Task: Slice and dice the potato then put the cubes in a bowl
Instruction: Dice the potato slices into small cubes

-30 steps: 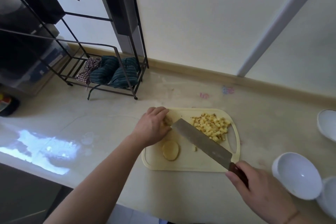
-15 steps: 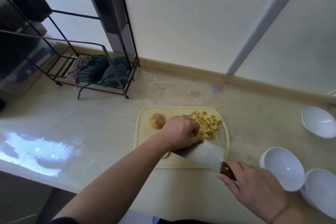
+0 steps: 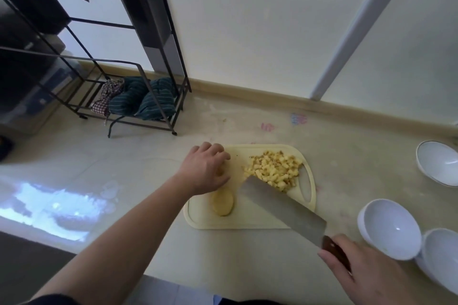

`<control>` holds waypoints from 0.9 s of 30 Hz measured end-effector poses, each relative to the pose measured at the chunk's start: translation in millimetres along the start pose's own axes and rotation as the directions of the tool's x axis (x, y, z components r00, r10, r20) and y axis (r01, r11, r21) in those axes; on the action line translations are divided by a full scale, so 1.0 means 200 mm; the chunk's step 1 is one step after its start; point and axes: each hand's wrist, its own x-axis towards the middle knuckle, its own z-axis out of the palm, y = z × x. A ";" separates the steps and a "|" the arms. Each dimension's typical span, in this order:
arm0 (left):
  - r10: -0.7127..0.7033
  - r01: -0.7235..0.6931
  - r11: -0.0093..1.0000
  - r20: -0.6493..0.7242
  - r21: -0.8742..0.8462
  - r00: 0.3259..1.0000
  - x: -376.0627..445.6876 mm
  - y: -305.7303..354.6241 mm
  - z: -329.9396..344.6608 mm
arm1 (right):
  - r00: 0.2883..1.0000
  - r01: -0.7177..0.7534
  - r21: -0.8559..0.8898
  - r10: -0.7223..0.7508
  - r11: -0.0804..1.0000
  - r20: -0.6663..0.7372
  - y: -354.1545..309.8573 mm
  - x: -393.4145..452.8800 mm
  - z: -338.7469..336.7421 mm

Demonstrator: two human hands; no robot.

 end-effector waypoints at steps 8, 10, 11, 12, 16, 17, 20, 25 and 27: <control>-0.084 0.079 0.996 -0.120 -0.038 0.989 -0.03 -0.09 0.08 | 0.969 -0.185 0.555 0.056 0.811 0.242 -0.17 0.04 -0.09; -0.158 0.150 0.986 -0.138 -0.069 0.978 -0.05 -0.12 0.09 | 0.947 -0.242 0.620 0.042 0.747 0.318 -0.23 0.07 -0.06; -0.166 0.153 0.984 -0.146 -0.093 0.975 -0.07 -0.11 0.10 | 0.940 -0.275 0.651 0.054 0.707 0.338 -0.25 0.09 -0.04; -0.148 0.128 0.984 -0.159 -0.127 0.976 -0.10 -0.09 0.10 | 0.933 -0.307 0.694 0.062 0.651 0.355 -0.27 0.11 0.00; 0.071 -0.111 0.981 -0.235 -0.162 0.970 -0.33 -0.02 0.16 | 0.894 -0.403 0.777 0.027 0.483 0.447 -0.36 0.17 0.13; 0.118 -0.154 0.980 -0.261 -0.125 0.958 -0.37 0.00 0.19 | 0.887 -0.421 0.787 0.025 0.450 0.460 -0.38 0.18 0.17; 0.182 -0.212 0.972 -0.250 -0.098 0.951 -0.43 0.02 0.25 | 0.876 -0.456 0.807 0.030 0.374 0.481 -0.40 0.21 0.25; 0.208 -0.265 0.947 -0.285 -0.179 0.936 -0.40 0.01 0.34 | 0.856 -0.502 0.829 0.008 0.248 0.516 -0.37 0.25 0.31; 0.186 -0.260 0.944 -0.326 -0.201 0.927 -0.39 0.03 0.36 | 0.856 -0.509 0.834 0.024 0.213 0.516 -0.35 0.25 0.30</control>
